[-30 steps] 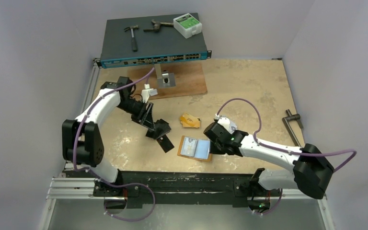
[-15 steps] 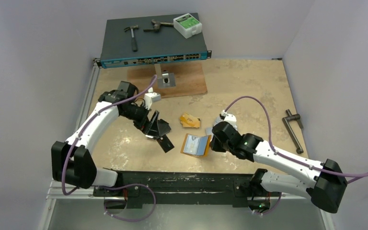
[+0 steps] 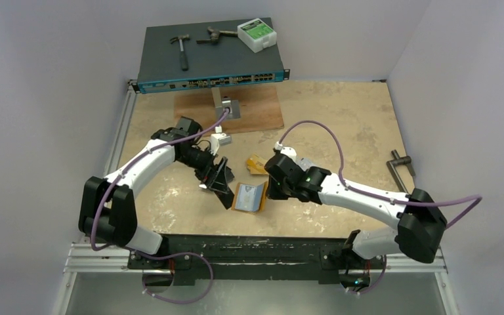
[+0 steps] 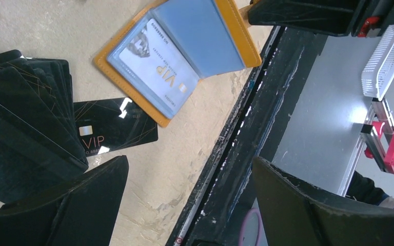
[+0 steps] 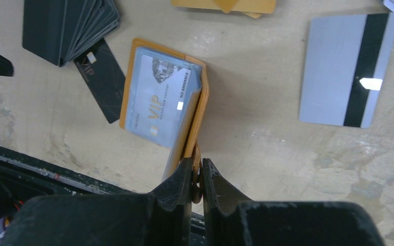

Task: Put the credit cards into the card holder
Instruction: Close the card holder at the center of the board.

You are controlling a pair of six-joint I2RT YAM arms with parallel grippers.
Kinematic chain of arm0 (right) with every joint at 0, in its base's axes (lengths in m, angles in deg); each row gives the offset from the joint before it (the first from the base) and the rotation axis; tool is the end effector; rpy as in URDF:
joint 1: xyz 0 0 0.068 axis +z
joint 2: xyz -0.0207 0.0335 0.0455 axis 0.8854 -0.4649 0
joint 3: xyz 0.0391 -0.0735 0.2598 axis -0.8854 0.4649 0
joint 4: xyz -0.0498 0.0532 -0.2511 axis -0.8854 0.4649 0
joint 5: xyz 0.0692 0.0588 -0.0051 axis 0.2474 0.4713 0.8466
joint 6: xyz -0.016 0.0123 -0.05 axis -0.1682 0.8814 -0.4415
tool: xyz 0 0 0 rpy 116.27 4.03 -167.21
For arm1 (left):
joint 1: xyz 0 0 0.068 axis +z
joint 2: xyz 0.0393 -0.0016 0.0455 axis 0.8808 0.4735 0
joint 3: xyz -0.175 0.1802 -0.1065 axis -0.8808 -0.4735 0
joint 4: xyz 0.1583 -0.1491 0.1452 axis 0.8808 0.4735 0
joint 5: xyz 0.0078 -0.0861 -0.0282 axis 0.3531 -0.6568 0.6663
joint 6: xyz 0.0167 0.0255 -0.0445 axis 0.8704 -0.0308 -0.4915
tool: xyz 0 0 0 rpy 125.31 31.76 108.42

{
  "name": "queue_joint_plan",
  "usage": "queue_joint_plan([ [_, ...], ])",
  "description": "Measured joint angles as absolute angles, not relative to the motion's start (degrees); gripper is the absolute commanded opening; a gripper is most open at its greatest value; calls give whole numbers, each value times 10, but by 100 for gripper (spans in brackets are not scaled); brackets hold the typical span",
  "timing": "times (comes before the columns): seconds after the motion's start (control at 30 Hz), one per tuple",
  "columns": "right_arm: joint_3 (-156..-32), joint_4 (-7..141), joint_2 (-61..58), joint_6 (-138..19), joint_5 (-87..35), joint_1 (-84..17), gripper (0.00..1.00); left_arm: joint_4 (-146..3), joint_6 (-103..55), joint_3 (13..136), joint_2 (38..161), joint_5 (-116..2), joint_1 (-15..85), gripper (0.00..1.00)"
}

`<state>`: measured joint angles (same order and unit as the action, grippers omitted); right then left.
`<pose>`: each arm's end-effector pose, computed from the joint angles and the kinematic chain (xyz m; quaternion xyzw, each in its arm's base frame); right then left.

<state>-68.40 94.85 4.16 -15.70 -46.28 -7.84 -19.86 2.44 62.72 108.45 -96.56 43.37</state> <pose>0.1599 0.2107 0.2283 -0.0003 0.9473 0.1784 0.2660 0.2482 -0.1102 0.2358 0.3149 0.8508 -0.4046 0.1154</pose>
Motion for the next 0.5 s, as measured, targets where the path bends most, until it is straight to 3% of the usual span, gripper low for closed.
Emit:
queue_joint_plan([
  [0.27,-748,955,-18,-164,-463,-59,5,-199,49,616,1095,-989,473,84],
  [0.5,-885,986,-137,-183,-474,-12,5,-194,80,597,1097,-1015,524,81],
])
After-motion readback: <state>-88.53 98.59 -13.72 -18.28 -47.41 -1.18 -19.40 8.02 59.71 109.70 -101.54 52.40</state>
